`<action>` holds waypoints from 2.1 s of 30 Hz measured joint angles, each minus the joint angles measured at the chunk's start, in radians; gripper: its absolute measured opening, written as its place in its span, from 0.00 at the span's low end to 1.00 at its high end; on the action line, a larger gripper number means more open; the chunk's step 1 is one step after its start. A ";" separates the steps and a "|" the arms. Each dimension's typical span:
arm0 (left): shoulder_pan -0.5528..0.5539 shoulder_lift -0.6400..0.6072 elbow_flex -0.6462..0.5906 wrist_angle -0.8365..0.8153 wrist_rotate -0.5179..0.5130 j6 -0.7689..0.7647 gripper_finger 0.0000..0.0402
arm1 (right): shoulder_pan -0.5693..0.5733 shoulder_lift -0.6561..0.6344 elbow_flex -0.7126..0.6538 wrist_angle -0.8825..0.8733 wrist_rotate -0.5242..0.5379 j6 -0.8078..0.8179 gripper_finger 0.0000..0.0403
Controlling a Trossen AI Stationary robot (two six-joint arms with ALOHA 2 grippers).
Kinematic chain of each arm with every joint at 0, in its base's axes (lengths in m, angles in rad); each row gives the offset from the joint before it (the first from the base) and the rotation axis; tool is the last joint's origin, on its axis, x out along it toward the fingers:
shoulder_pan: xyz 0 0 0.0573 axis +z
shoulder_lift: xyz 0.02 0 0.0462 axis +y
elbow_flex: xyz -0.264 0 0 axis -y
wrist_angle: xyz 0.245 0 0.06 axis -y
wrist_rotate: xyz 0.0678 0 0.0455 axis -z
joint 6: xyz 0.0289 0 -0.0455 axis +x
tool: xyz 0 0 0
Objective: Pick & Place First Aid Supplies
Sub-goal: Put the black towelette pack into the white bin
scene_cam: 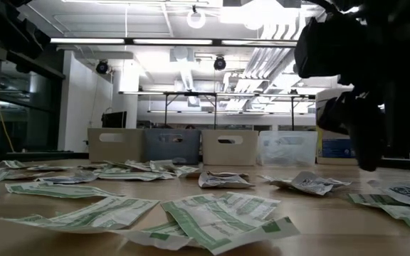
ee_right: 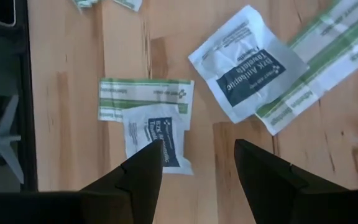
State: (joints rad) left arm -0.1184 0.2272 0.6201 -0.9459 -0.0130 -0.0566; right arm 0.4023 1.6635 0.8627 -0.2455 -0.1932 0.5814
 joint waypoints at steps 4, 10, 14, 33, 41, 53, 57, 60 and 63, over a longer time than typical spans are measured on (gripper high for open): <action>0.000 0.000 0.000 0.000 0.000 0.000 0.30 | 0.000 0.000 0.000 0.000 -0.001 -0.041 0.48; 0.000 0.000 0.000 0.000 -0.001 0.000 0.30 | 0.003 0.000 0.000 0.017 -0.027 -0.065 0.48; 0.000 0.000 0.000 0.000 -0.003 0.000 0.30 | 0.011 0.000 0.000 0.024 -0.029 -0.066 0.48; 0.000 0.000 0.000 0.001 -0.004 -0.001 0.30 | 0.061 0.110 0.001 0.173 -0.025 0.018 0.48; 0.000 0.000 0.000 0.000 -0.004 0.000 0.30 | 0.089 0.115 0.002 0.174 0.000 0.044 0.47; 0.000 0.000 0.000 0.000 -0.003 0.000 0.30 | 0.090 0.117 0.001 0.154 0.032 0.023 0.22; 0.000 0.000 0.000 0.000 -0.003 0.000 0.30 | 0.090 0.117 0.000 0.152 0.041 0.024 0.14; 0.000 0.000 0.000 0.000 -0.002 0.000 0.30 | 0.090 0.117 0.000 0.150 0.042 0.040 0.08; 0.000 0.000 0.000 0.000 -0.001 0.000 0.30 | 0.090 0.117 0.000 0.150 0.034 0.050 0.03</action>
State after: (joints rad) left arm -0.1181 0.2272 0.6201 -0.9463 -0.0139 -0.0570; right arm 0.4919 1.7805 0.8623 -0.0952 -0.1597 0.6319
